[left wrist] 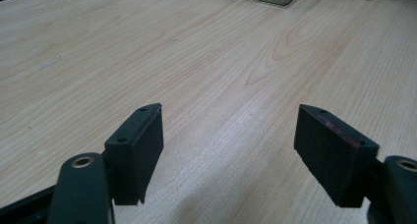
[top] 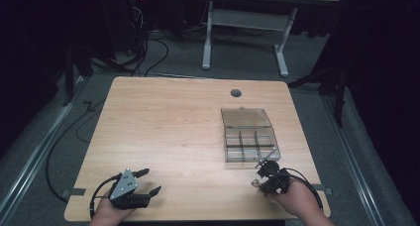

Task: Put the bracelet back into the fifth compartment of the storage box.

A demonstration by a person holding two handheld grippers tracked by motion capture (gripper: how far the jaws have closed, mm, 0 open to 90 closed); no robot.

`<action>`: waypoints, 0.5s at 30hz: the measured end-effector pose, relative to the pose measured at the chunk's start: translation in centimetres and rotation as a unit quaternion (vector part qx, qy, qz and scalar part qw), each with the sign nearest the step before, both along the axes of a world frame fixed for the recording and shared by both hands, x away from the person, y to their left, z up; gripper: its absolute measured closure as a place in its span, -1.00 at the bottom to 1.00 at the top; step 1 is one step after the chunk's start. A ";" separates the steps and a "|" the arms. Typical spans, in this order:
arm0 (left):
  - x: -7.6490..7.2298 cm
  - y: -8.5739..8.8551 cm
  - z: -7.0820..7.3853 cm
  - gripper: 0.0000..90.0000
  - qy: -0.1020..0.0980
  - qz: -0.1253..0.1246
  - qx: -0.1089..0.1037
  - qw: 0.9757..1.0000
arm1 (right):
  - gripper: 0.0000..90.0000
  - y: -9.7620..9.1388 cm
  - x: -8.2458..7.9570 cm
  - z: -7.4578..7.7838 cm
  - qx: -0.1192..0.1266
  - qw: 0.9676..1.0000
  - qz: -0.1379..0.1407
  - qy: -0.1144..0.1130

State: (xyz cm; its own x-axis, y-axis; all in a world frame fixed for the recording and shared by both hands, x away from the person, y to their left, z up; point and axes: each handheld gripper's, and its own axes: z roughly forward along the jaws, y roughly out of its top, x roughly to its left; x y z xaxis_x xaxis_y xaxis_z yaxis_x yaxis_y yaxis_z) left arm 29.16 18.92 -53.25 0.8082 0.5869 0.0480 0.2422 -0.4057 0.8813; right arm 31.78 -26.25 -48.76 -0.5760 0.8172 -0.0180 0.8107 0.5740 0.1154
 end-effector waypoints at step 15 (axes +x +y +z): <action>0.0 0.0 0.0 -0.39 -0.001 0.001 -0.002 1.000 | 0.81 0.3 1.1 1.5 0.005 1.000 0.019 0.003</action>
